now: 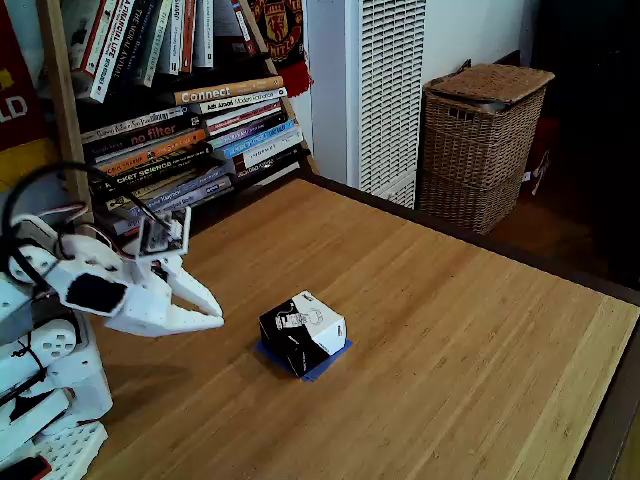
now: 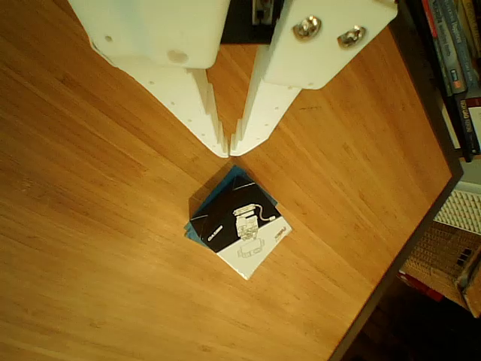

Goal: Push the box on top of the target

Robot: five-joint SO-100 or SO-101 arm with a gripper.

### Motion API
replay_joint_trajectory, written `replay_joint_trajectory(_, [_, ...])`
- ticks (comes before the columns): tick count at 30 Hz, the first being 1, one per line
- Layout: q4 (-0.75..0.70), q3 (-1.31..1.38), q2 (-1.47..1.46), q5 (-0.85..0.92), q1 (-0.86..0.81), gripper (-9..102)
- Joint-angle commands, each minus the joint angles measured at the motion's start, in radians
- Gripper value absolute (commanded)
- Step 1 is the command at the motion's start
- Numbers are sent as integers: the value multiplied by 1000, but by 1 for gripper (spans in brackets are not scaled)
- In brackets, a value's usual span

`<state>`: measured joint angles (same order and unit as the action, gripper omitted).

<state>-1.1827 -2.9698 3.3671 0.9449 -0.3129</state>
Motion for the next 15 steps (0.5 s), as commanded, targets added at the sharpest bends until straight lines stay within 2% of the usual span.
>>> replay_joint_trajectory(1, [32,-11,12,14,2,0])
replay_joint_trajectory(15, [63,-91,12,60,17,0])
